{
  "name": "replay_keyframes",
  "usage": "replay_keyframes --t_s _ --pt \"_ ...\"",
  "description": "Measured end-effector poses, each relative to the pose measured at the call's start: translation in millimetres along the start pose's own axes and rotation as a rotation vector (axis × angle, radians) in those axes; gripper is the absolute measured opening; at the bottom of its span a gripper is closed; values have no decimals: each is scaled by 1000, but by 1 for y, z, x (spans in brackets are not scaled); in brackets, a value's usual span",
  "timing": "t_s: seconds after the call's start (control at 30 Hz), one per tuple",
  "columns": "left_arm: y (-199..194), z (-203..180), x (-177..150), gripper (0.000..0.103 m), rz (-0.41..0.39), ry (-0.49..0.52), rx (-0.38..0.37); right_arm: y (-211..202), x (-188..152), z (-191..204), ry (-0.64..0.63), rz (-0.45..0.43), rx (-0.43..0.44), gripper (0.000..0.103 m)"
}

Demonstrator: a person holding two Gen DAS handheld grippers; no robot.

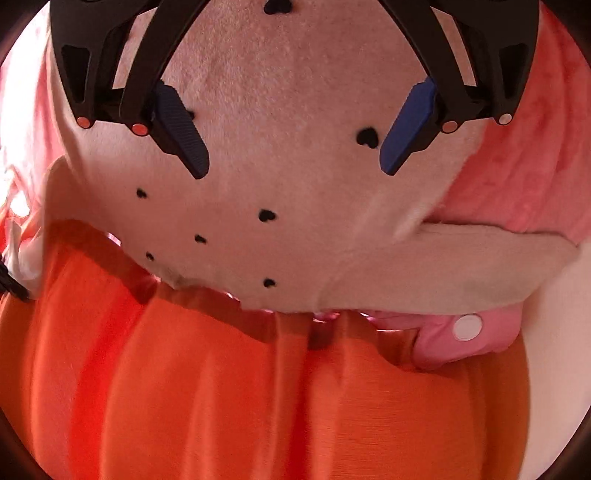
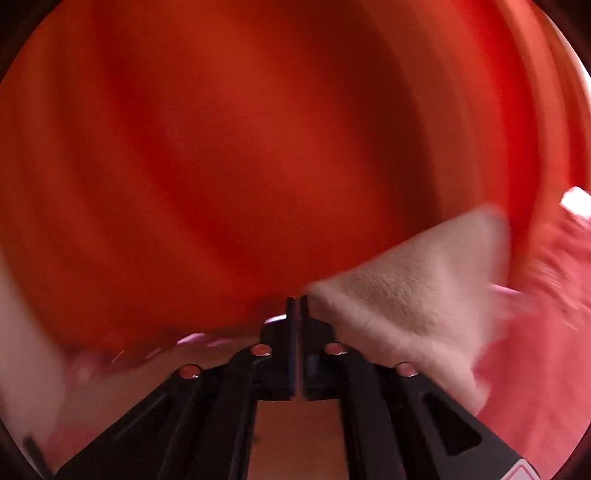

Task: Fold small clothes
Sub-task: 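Grasp one sweater sleeve with the right gripper and lift it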

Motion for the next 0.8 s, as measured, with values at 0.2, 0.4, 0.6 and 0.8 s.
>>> replay_keyframes --t_s 0.2,0.4,0.6,0.8 --pt "8 23 4 92 22 -61 -3 141 -147 101 -51 389 105 0" --pt "20 50 3 92 75 -170 -11 92 -150 50 -1 325 -33 45" --pt "14 48 9 93 65 -195 -17 94 -154 34 -151 404 -84 58" --pt "13 49 12 94 46 -165 3 159 -203 59 -290 518 -112 57"
Point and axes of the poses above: each gripper's, at about its wrist camera, not at the fingertips, and y roughly the way its jaws point, z to its left, x to its top, the point moved 10 cm from there along y, roughly the way its jaws point, and after that the axes turned 10 degrees about x, right-handed, at the moved point
